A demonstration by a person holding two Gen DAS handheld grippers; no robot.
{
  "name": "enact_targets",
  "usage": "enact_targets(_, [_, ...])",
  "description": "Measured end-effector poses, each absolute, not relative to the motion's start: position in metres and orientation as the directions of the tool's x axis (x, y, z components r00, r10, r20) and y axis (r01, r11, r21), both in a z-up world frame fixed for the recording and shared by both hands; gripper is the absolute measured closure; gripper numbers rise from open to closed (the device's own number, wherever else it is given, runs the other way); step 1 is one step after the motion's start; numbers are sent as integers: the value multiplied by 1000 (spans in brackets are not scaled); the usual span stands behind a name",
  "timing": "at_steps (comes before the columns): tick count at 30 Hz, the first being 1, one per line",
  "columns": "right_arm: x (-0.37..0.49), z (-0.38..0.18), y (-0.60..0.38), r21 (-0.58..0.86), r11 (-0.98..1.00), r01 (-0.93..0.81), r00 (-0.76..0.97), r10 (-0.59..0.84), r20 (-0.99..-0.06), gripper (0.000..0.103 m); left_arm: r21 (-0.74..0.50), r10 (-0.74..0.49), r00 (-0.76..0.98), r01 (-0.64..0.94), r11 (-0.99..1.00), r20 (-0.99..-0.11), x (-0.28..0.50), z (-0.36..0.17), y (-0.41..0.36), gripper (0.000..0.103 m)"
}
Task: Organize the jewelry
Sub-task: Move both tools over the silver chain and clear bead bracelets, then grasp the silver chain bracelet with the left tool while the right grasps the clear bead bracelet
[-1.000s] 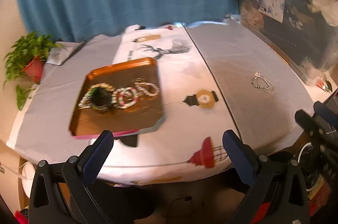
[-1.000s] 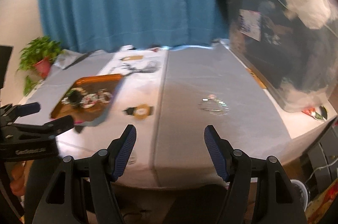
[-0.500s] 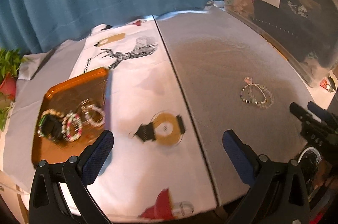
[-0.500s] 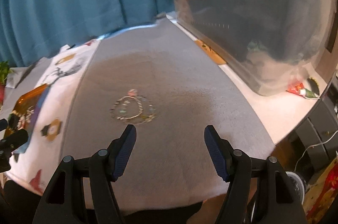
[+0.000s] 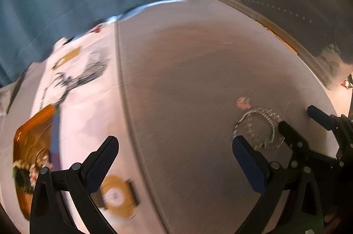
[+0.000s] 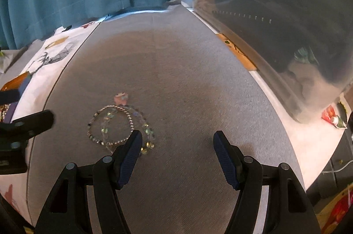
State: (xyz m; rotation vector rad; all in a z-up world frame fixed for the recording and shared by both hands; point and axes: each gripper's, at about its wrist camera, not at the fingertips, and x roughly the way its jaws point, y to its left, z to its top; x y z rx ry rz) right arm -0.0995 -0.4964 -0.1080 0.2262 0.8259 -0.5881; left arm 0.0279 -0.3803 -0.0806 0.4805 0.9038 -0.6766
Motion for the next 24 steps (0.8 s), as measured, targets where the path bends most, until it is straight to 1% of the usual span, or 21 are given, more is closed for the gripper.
enact_targets(6, [-99,-111,-505,-39,818,574,529,-407,-745,35,38,-376,356,767,640,-856,27,-95,-401,1])
enact_targets(12, [-97,-113,-507,-66,826,559,535,-421,-732,33,-44,-372,259,767,640,-891,41,-110,-407,1])
enact_targets(15, [-98,-113,-507,-89,829,552,534,-434,-726,32,20,-349,306,775,631,-886,44,-113,-408,0])
enact_targets(19, [-100,-112,-510,-118,818,563,521,-463,-717,30,9,-354,291,784,621,-889,48,-113,-408,0])
enact_targets(24, [-100,-112,-512,-103,814,571,526,-460,-715,29,49,-354,302,817,574,-885,44,-111,-415,1])
